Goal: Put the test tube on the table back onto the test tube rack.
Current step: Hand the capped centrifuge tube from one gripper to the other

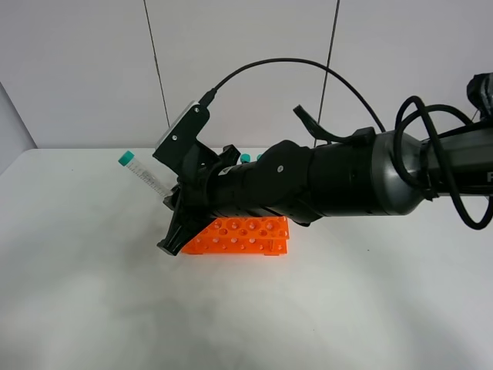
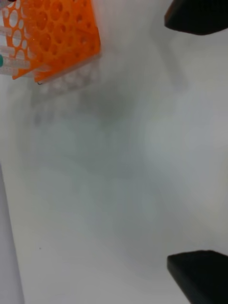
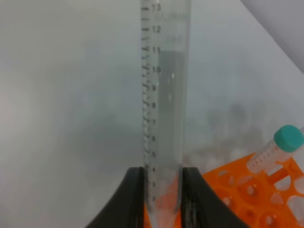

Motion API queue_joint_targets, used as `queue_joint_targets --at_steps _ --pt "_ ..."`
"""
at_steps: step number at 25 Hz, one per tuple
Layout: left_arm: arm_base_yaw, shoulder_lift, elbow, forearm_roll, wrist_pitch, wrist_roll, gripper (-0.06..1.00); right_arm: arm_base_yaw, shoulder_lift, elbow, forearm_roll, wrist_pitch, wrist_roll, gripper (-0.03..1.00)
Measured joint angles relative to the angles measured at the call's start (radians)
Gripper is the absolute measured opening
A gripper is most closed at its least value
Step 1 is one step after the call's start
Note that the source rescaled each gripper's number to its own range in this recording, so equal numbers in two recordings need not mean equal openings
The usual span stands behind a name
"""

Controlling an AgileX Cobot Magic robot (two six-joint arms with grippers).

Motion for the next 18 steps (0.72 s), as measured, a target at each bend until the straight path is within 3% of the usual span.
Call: queue_joint_targets --at_steps 12,18 --pt "-0.176 0.0 0.0 -0.005 -0.005 0.016 1.0 0.0 0.0 0.0 -0.004 -0.001 0.002 0.0" --pt "-0.196 0.0 -0.008 -0.009 -0.051 0.032 1.0 0.0 0.0 0.0 -0.005 -0.001 0.002 0.0"
